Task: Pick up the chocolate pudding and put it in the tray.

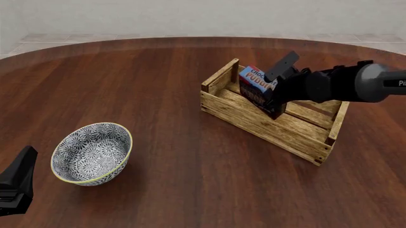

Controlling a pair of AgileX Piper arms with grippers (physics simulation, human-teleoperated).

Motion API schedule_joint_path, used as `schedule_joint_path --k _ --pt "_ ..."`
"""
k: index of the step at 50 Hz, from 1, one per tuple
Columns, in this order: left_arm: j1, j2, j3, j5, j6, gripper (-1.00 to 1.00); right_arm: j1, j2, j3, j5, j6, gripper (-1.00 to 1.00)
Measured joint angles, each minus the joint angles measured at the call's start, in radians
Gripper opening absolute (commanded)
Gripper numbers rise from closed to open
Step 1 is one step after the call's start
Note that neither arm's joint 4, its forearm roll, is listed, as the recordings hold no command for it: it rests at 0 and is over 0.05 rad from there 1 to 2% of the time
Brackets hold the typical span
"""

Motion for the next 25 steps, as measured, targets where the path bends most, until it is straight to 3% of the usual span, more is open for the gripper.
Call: schedule_joint_path --k 25 --pt "0.000 0.000 0.000 0.000 0.000 1.00 0.005 0.001 0.004 -0.007 0.009 -1.00"
